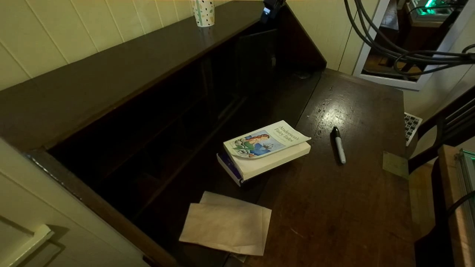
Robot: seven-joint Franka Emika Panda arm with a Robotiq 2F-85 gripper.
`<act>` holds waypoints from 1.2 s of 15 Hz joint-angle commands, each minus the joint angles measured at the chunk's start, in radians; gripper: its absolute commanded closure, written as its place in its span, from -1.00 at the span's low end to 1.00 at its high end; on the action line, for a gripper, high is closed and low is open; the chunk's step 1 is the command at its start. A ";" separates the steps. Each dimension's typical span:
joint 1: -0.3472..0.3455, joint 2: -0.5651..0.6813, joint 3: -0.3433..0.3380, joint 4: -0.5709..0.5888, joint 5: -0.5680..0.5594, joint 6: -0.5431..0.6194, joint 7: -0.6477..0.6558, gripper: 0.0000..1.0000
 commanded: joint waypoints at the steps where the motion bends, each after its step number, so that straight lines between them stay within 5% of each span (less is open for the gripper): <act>1: -0.016 0.005 -0.019 -0.004 -0.010 0.017 -0.124 -1.00; 18: -0.111 0.126 0.020 0.017 0.170 0.188 -0.626 -1.00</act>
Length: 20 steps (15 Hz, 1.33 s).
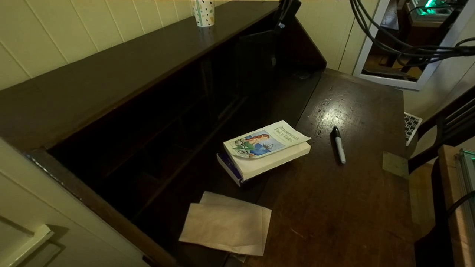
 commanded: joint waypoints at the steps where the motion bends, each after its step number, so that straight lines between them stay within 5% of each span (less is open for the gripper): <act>1: -0.030 0.037 0.035 0.016 0.074 0.036 -0.107 -1.00; 5: -0.054 0.069 0.062 0.020 0.157 0.046 -0.187 -1.00; 10: -0.059 0.058 0.063 0.022 0.223 -0.076 -0.162 -1.00; 20: -0.002 0.078 0.030 0.115 0.198 -0.445 0.076 -1.00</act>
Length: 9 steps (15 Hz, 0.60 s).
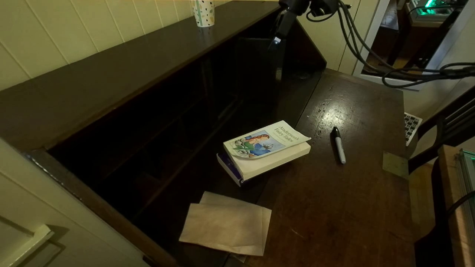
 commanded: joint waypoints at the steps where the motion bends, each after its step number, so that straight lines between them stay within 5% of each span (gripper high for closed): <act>1: 0.036 0.021 -0.010 0.063 -0.001 -0.095 0.109 -1.00; 9: 0.103 0.129 0.025 0.179 -0.010 -0.146 0.182 -1.00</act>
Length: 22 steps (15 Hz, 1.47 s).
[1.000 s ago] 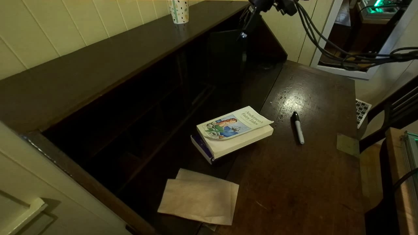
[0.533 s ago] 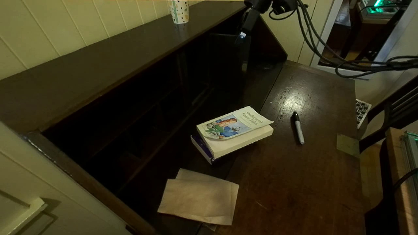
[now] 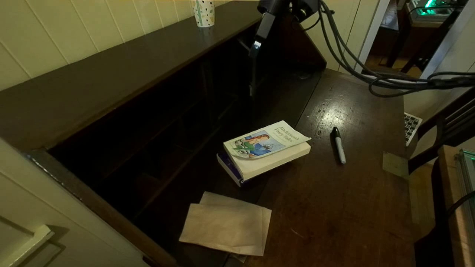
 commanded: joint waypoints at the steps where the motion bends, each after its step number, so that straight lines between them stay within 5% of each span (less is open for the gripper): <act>1: 0.016 0.085 0.022 0.098 -0.008 -0.048 0.013 -1.00; 14: 0.050 0.125 0.083 0.141 -0.008 0.045 -0.063 -1.00; 22: 0.095 -0.056 0.036 0.019 -0.114 -0.003 0.256 -1.00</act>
